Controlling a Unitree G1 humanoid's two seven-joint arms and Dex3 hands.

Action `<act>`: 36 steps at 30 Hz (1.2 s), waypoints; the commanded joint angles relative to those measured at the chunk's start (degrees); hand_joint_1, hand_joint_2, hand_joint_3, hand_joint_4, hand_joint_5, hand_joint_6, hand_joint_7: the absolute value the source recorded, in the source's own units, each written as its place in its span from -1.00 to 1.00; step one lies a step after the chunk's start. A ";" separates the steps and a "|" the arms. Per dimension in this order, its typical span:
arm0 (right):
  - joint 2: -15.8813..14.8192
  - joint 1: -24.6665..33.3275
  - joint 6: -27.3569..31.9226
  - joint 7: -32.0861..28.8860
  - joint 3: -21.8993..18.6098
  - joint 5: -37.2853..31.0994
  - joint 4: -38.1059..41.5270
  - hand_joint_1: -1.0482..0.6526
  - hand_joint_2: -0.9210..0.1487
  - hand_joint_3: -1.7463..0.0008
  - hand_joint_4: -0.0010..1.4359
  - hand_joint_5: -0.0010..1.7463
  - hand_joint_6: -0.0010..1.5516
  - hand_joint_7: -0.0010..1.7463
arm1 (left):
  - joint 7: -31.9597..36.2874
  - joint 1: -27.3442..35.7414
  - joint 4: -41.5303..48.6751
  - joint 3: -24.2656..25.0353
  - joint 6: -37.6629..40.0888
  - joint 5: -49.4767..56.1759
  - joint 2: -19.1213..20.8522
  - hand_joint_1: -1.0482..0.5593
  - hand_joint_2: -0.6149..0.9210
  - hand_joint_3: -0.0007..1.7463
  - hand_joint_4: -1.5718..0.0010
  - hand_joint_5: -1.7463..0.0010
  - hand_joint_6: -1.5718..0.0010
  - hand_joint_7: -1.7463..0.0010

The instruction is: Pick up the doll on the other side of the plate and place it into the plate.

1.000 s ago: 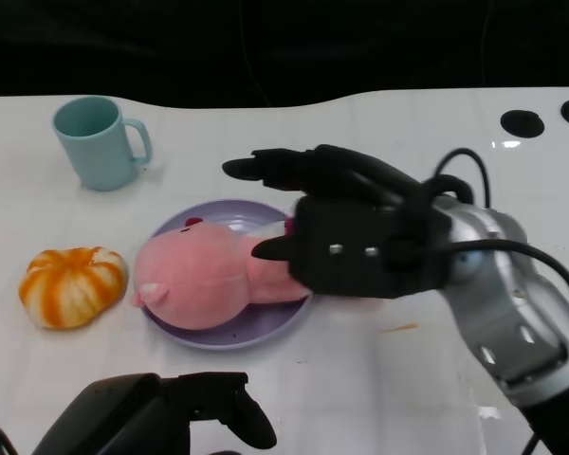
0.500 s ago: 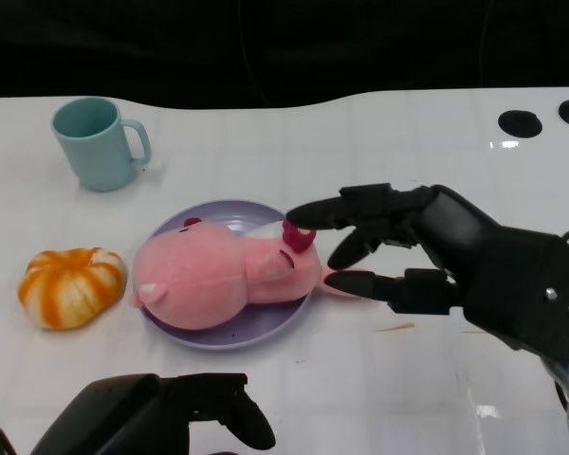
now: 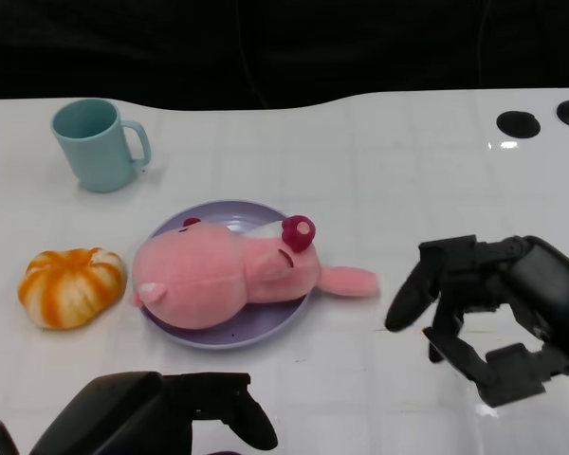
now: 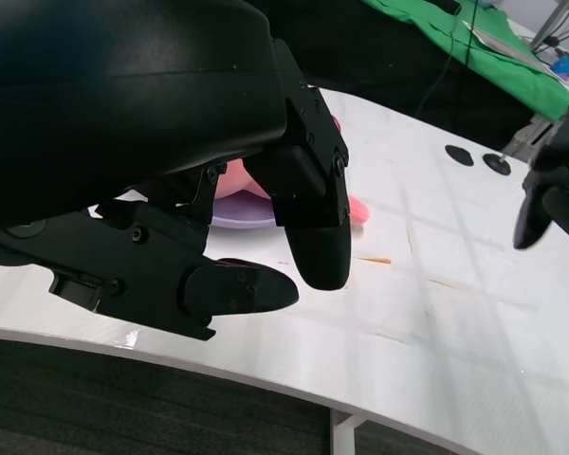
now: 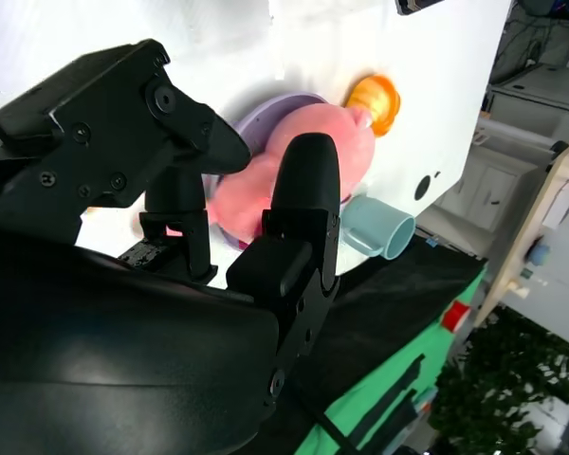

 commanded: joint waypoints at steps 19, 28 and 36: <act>-6.95 4.77 -5.91 -1.35 -0.88 -1.25 3.75 0.36 0.17 -0.72 0.33 1.00 0.09 0.76 | 1.76 1.27 1.18 -0.53 -5.04 2.11 -0.26 0.02 1.00 -0.60 0.19 -0.94 0.08 0.02; -7.54 3.51 -8.05 -0.95 -0.01 -2.10 5.47 0.34 0.21 -0.74 0.32 1.00 0.07 0.79 | 1.45 0.97 1.58 0.26 -5.07 2.23 -0.40 0.03 0.98 -0.55 0.20 -0.89 0.05 0.00; -8.62 3.08 -8.11 -0.11 0.99 -2.92 5.62 0.32 0.22 -0.70 0.30 1.00 0.07 0.78 | 1.11 0.81 1.57 0.33 -5.36 2.45 -0.23 0.02 0.92 -0.46 0.18 -0.84 0.05 -0.06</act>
